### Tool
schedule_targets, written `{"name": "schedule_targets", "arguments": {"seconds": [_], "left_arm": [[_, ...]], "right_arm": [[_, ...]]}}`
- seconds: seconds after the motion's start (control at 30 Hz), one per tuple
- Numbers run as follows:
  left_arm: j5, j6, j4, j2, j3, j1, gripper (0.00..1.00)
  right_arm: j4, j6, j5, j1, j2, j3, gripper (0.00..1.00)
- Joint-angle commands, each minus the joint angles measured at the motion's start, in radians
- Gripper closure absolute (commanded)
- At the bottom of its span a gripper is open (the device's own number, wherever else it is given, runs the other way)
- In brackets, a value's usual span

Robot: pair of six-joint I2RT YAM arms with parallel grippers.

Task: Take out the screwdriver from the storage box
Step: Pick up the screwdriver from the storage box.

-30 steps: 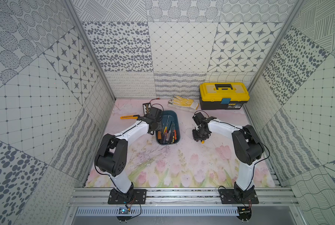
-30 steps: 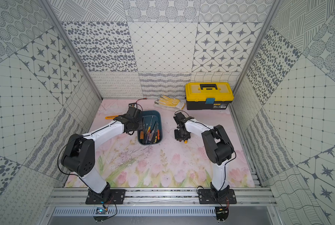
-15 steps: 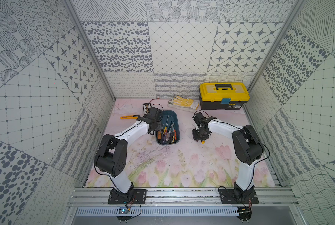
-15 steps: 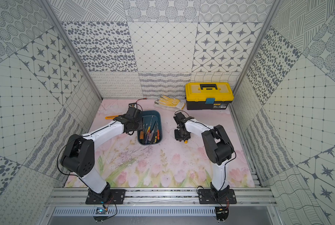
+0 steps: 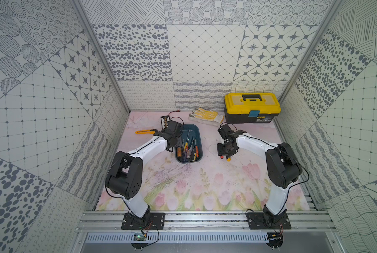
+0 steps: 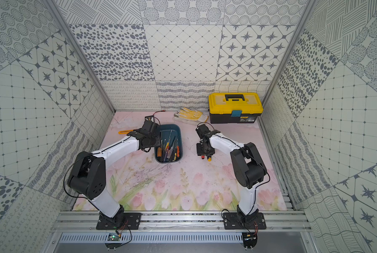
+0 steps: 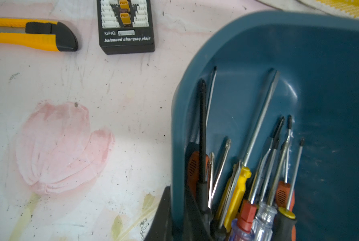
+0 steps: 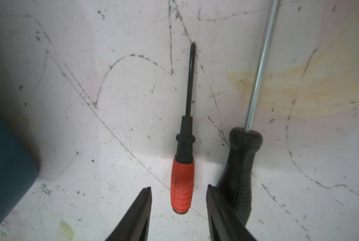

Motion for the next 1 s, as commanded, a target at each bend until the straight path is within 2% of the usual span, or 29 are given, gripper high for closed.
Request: {"name": "schedule_targets", "arguments": {"seconds": [0.0, 0.17, 0.5, 0.57, 0.7, 0.97], "left_arm": [[-0.015, 0.007, 0.081, -0.026, -0.001, 0.001, 1.0], [-0.015, 0.013, 0.082, -0.029, -0.004, 0.001, 1.0], [0.002, 0.008, 0.09, -0.017, 0.0, 0.001, 1.0], [0.012, 0.003, 0.086, -0.014, 0.005, 0.001, 1.0], [0.016, -0.005, 0.09, -0.009, 0.006, -0.005, 1.0], [0.022, -0.005, 0.094, -0.005, 0.008, -0.01, 1.0]], "right_arm": [[0.016, -0.005, 0.016, 0.005, -0.051, 0.035, 0.51], [0.032, -0.008, -0.002, 0.006, -0.087, 0.043, 0.5], [0.054, -0.057, -0.148, 0.053, -0.109, 0.18, 0.5], [0.069, -0.058, -0.212, 0.075, -0.095, 0.214, 0.5], [0.076, -0.044, -0.261, 0.119, -0.042, 0.282, 0.5], [0.104, 0.03, -0.294, 0.19, 0.065, 0.343, 0.51]]}}
